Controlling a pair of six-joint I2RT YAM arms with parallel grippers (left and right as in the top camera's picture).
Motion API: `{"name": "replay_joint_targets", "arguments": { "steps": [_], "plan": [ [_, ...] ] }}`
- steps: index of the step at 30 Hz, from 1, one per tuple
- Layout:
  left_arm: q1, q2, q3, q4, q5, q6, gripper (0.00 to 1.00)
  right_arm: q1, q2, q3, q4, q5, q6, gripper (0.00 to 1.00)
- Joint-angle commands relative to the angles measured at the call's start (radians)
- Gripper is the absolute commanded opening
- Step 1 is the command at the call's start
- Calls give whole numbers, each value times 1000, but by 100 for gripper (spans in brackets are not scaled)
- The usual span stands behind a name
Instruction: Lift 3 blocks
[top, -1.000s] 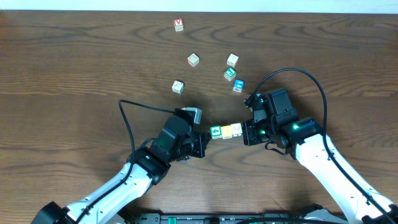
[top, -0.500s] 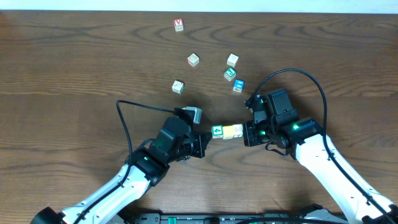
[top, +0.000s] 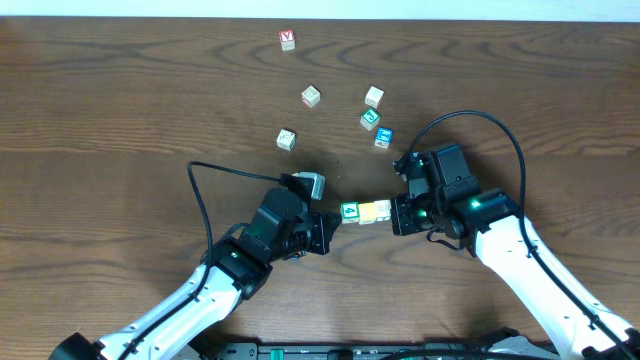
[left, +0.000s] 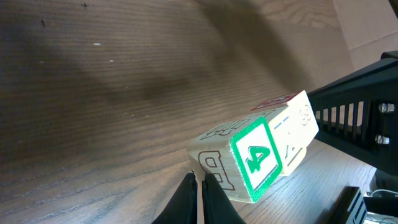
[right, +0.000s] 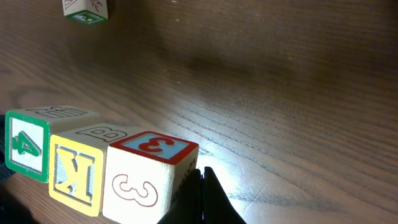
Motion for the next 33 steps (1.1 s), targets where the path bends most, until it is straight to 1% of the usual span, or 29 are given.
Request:
{"name": "replay_joint_targets", "arguments": {
  "steps": [1, 33],
  "plan": [
    [-17, -12, 32, 19, 77, 0, 7, 44, -16, 43, 0, -167, -13, 1],
    [-17, -12, 34, 20, 77, 0, 7, 44, -16, 53, -7, -167, -13, 1]
  ]
}}
